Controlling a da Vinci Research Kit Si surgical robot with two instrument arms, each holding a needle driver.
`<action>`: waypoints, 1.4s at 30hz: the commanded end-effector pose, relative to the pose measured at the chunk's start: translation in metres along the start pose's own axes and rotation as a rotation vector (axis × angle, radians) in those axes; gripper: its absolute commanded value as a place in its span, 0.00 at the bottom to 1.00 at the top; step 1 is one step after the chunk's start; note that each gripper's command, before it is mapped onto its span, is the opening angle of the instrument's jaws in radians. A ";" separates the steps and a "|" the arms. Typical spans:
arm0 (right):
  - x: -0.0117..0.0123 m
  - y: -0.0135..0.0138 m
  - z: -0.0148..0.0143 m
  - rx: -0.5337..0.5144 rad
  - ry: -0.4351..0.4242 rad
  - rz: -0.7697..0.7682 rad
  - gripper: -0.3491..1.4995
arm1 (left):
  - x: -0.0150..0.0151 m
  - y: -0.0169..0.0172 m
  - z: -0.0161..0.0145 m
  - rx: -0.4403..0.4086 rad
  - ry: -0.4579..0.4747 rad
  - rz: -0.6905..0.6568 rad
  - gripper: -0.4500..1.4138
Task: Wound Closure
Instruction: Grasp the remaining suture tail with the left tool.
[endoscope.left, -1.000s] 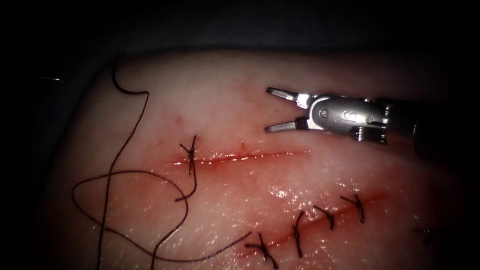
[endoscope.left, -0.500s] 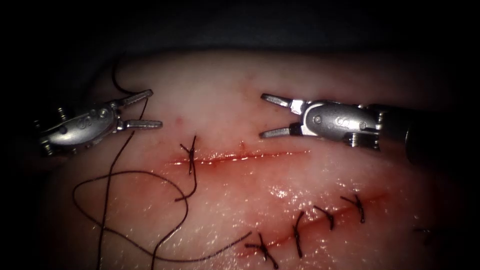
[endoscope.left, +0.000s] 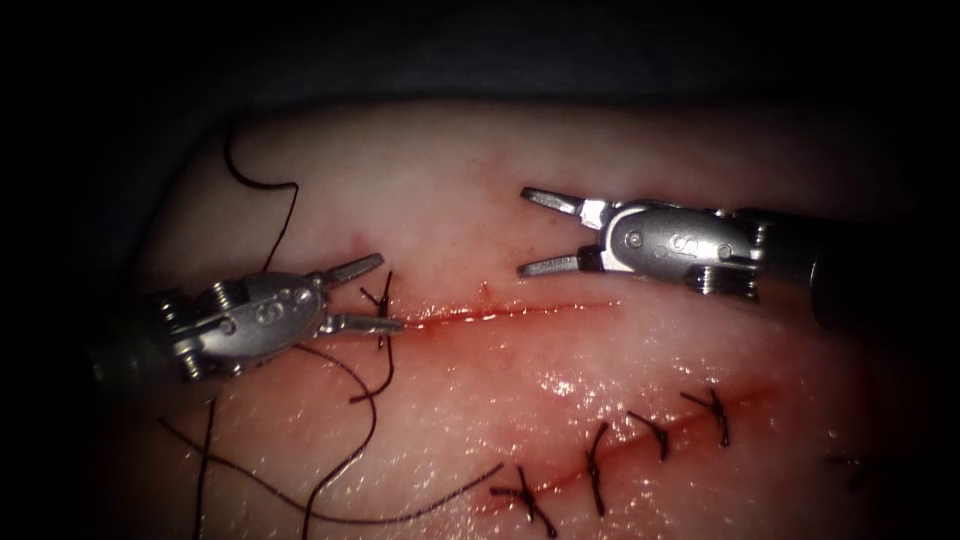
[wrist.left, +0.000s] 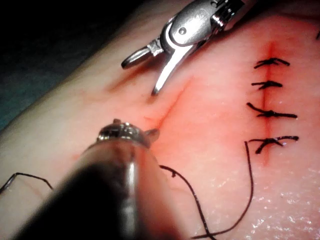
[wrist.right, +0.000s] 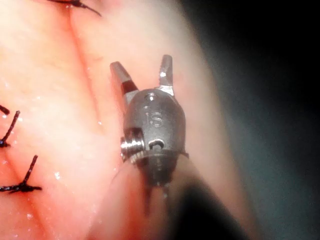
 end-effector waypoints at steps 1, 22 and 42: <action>0.0002 0.0003 0.0012 -0.001 0.004 -0.002 0.96 | 0.0005 0.0002 0.0011 -0.006 -0.020 0.013 0.38; 0.0003 0.0001 0.0015 -0.004 0.002 0.003 0.96 | -0.0025 0.0052 -0.0007 0.069 -0.265 0.112 0.37; 0.0007 -0.0001 0.0021 -0.003 -0.003 0.003 0.95 | -0.0028 0.0064 -0.0020 0.064 -0.313 0.130 0.28</action>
